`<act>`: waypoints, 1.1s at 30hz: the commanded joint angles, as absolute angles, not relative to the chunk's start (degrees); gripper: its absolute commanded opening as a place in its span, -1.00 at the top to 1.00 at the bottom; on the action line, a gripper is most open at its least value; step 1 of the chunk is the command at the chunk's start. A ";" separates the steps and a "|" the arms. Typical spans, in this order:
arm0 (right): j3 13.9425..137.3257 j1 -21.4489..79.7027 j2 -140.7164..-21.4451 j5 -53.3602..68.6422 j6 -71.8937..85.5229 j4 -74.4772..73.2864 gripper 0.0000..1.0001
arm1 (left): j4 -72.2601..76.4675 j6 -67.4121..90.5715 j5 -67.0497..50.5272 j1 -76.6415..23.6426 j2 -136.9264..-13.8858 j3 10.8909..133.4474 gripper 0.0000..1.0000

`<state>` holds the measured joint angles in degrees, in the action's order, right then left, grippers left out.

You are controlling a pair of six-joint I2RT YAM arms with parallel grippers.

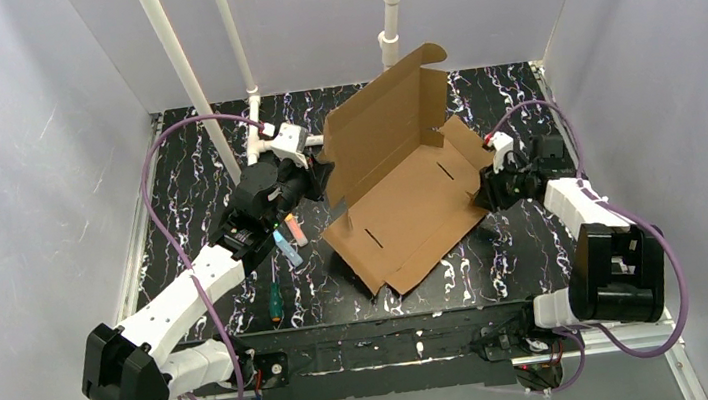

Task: Fold the paper box

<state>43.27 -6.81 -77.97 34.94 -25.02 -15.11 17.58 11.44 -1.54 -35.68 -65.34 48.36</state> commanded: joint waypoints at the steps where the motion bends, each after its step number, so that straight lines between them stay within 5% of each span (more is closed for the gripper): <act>1: 44.12 -5.06 -78.53 36.66 -32.40 -23.83 0.16 | 19.60 11.78 -2.53 -35.33 -63.87 48.53 1.00; 12: 47.46 -2.94 -85.93 34.36 -31.82 -27.82 -0.06 | 19.54 12.16 -2.68 -35.33 -63.56 48.43 1.00; 23: 50.94 -3.05 -96.97 24.12 -20.83 -23.52 0.24 | 19.65 12.31 -2.91 -35.33 -63.15 47.99 1.00; 33: 53.06 -7.03 -87.42 42.99 -27.08 -29.89 0.08 | 19.64 9.27 -2.59 -35.33 -62.82 49.35 1.00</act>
<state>51.96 -4.34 -92.66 35.20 -23.73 -27.24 17.58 11.40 -2.20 -35.68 -65.34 48.36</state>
